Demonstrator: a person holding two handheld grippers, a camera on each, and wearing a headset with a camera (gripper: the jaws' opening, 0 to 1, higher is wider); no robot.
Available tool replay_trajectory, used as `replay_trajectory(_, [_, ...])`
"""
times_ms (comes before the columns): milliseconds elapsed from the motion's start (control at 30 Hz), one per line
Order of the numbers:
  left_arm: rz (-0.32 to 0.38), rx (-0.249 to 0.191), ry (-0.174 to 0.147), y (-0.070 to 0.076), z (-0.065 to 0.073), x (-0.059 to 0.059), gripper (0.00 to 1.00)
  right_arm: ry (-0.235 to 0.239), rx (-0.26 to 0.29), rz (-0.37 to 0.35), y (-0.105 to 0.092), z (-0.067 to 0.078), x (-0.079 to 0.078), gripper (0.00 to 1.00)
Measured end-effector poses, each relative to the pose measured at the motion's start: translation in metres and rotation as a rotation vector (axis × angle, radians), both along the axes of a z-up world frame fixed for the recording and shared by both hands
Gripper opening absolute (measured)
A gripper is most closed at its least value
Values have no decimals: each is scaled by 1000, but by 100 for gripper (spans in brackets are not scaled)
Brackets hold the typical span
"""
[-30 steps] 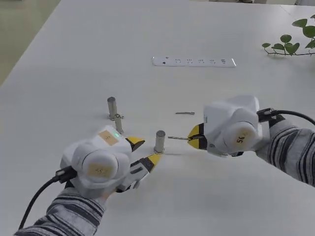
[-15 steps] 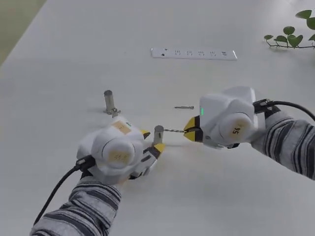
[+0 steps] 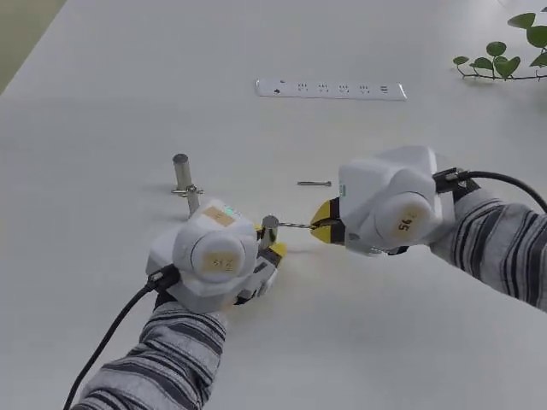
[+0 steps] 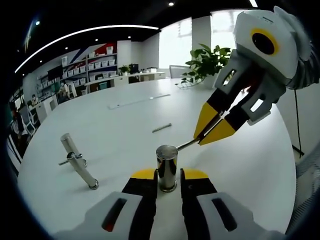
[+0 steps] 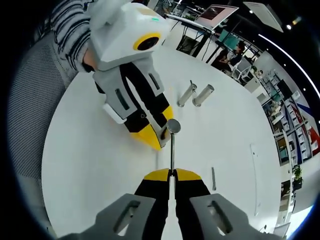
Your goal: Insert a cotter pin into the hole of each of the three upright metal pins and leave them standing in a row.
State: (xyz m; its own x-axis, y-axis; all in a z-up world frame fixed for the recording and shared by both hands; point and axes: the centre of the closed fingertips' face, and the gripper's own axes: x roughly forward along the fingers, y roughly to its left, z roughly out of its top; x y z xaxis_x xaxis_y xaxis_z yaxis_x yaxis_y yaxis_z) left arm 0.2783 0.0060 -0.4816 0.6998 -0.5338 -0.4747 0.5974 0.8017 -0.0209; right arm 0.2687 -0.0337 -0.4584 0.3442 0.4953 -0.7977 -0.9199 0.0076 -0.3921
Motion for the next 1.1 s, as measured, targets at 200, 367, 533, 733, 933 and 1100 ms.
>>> replay_trajectory(200, [30,-10,11,2,-2,2,10,-7,-12,10,2,1,-1,0])
replay_trajectory(367, [50,-20,8,2,-3,2,10,3,-22,9,3,0,-2,0])
replay_trajectory(533, [43,-33,5,1,-4,3,10,25,-17,0,6,0,-1,0])
replay_trajectory(733, [50,-35,-7,1,-5,3,10,21,-35,-1,6,0,1,0])
replay_trajectory(933, [63,-43,-13,1,-5,3,10,32,-29,-7,6,0,-1,0])
replay_trajectory(1100, [71,-45,-17,1,-6,3,10,43,4,-19,9,4,-3,0])
